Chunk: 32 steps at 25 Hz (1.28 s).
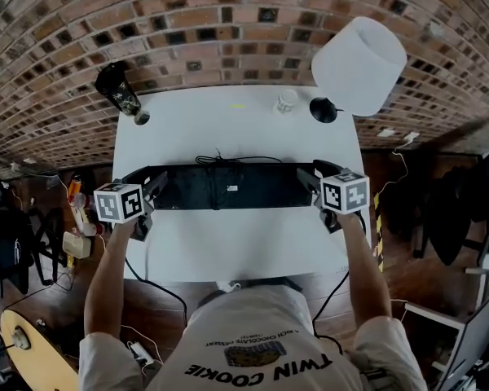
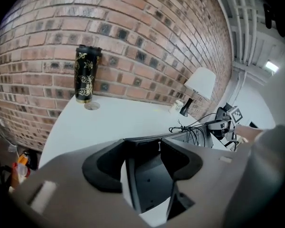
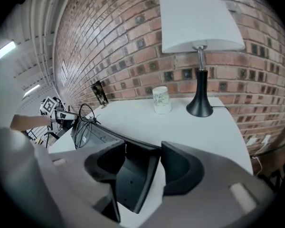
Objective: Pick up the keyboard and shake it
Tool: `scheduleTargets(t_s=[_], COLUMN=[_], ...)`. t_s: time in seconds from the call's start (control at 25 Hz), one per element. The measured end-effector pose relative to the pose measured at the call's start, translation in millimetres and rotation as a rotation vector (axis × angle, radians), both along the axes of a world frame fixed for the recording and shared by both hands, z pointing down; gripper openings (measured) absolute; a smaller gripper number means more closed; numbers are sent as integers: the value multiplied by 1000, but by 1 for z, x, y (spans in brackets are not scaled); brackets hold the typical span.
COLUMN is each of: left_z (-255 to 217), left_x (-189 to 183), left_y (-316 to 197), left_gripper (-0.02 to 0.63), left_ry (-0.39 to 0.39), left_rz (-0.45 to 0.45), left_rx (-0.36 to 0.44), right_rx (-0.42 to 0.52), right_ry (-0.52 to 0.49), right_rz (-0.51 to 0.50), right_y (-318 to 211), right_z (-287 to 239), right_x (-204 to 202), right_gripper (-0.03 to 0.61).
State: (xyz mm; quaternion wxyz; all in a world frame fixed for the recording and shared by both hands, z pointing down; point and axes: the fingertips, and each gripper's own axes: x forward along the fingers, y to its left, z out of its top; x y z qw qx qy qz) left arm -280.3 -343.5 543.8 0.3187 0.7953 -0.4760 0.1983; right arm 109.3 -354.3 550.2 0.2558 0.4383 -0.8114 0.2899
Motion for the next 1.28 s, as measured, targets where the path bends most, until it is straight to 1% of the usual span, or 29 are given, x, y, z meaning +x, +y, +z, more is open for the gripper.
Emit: scheduleTargets(t_s=[0.12, 0.36, 0.72, 0.84, 0.96, 1.04, 1.16, 1.2, 1.28], left_z=[-14, -33, -49, -52, -52, -51, -51, -51, -50], left_x=[-2, 0, 4, 3, 3, 3, 2, 2, 2], left_y=[8, 31, 68, 80, 91, 98, 107, 110, 116], left_gripper=[249, 249, 250, 250, 245, 241, 225, 225, 224], left_ry=[-29, -70, -155, -199, -259, -303, -364, -380, -411], left_rz=[-1, 29, 83, 110, 139, 159, 190, 198, 214], left_rx=[65, 133, 208, 223, 237, 247, 262, 268, 279], right_rx=[67, 163, 254, 278, 311, 341, 391, 403, 415], right_ry=[21, 73, 169, 205, 247, 308, 463, 498, 531], right_rz=[-14, -41, -77, -87, -93, -113, -168, -179, -190], right_y=[8, 31, 68, 80, 92, 102, 114, 116, 122], right_z=[-12, -32, -49, -52, -53, -52, -49, -48, -48], right_x=[-1, -1, 1, 0, -1, -1, -3, -3, -2], right_gripper=[236, 236, 238, 238, 238, 238, 236, 234, 222])
